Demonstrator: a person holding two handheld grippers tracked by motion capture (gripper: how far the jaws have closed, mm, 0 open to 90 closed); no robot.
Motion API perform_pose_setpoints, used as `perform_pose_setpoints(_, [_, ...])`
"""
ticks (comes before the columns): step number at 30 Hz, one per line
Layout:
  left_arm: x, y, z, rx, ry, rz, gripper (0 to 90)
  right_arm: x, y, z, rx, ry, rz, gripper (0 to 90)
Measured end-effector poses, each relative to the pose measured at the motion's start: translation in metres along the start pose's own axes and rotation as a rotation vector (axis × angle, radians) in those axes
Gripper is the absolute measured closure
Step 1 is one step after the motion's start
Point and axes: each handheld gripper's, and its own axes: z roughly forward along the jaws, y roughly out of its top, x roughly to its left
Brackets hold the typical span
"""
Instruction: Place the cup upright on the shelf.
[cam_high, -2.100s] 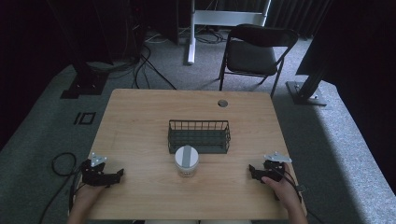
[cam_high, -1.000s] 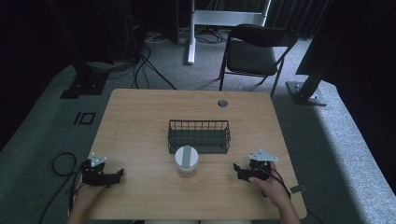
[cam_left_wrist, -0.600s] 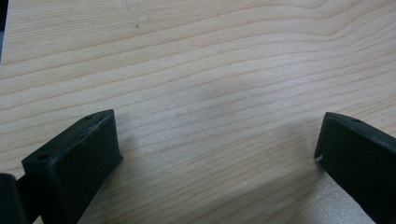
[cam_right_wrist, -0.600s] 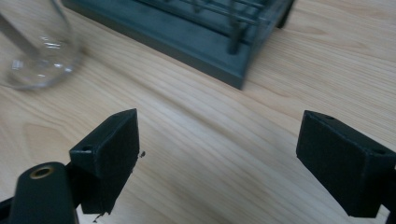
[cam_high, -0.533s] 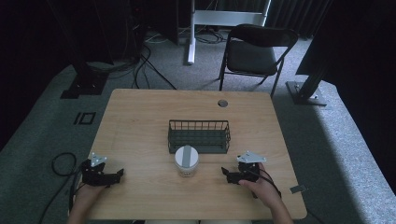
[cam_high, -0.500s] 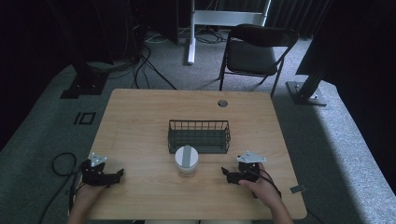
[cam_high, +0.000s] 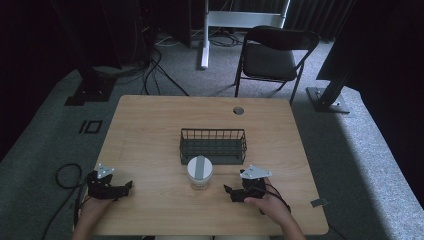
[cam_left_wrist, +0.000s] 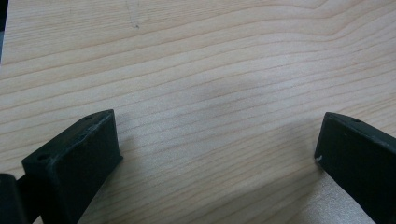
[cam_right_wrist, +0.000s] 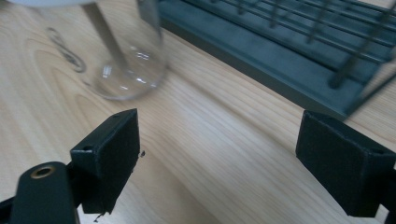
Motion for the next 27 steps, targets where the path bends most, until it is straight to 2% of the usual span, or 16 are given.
perform_pose_setpoints(6, [0.0,0.0,0.0,0.001,0.0,0.0,0.1,0.013,0.005,0.007,-0.013,0.048,-0.026,13.6])
perform_pose_setpoints(8, [0.0,0.0,0.0,0.001,-0.001,0.001,0.1,0.014,0.007,0.008,-0.017,0.051,-0.031,13.7])
perform_pose_setpoints(14, [0.0,0.0,0.0,0.001,-0.001,0.0,0.1,0.026,0.014,0.014,-0.073,0.106,-0.06,13.6])
perform_pose_setpoints(24, [0.0,0.0,0.0,0.001,-0.001,-0.001,0.1,0.039,0.02,0.025,-0.088,0.15,-0.091,13.6])
perform_pose_setpoints(27, [0.0,0.0,0.0,0.0,-0.001,-0.001,0.1,0.041,0.021,0.029,-0.094,0.159,-0.079,13.6])
